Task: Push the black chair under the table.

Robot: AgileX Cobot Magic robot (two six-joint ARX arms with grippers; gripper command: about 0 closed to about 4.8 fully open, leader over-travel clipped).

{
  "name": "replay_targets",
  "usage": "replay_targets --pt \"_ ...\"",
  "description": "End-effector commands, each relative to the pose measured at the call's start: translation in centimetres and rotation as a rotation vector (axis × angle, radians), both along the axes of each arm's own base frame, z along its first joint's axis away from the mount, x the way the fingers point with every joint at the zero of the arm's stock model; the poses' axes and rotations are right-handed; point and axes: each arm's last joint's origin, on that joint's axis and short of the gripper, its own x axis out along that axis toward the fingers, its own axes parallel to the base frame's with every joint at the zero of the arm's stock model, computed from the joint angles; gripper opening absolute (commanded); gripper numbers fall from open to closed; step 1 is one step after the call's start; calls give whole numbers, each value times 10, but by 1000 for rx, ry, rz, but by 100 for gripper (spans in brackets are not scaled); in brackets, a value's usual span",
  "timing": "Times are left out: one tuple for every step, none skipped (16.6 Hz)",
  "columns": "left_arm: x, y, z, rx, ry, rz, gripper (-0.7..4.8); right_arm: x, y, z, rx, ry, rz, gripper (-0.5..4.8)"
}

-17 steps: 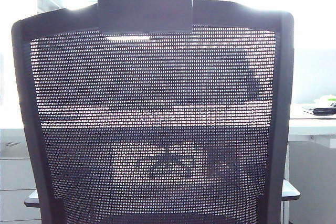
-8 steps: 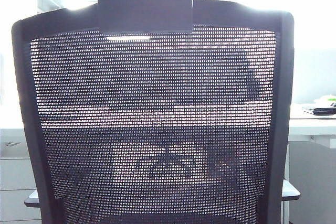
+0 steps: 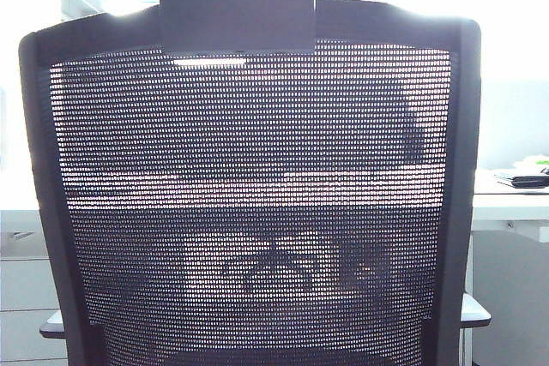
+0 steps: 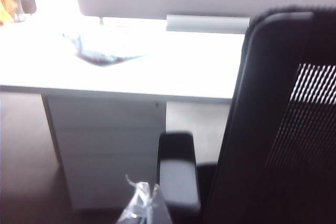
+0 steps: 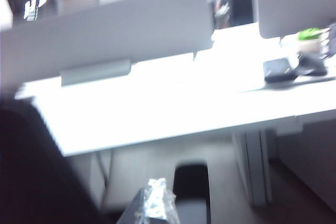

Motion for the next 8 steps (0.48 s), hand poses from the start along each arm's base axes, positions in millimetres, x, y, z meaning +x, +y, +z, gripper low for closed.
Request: replay_targets --pt "-5 -1 28 -228 -285 -81 -6 -7 -1 27 179 -89 10 -9" --pt "-9 -1 41 -311 -334 -115 -6 -13 0 45 192 -137 31 -9" --pt "-12 -3 51 -305 -356 -161 -6 -16 -1 58 192 -167 33 -9" --pt "-18 -3 68 -299 -398 -179 -6 -19 -1 75 190 -189 40 -9" --pt "-23 -2 84 -278 -419 -137 -6 -19 0 88 189 -178 44 -9" --pt "-25 -1 97 -260 -394 -98 -6 -15 0 100 184 -145 64 -9" --pt "-24 -1 110 -242 -361 -87 -6 -9 2 111 176 -108 96 -9" --pt "-21 -1 120 -236 -349 -98 -6 -1 4 121 162 -72 163 -9"
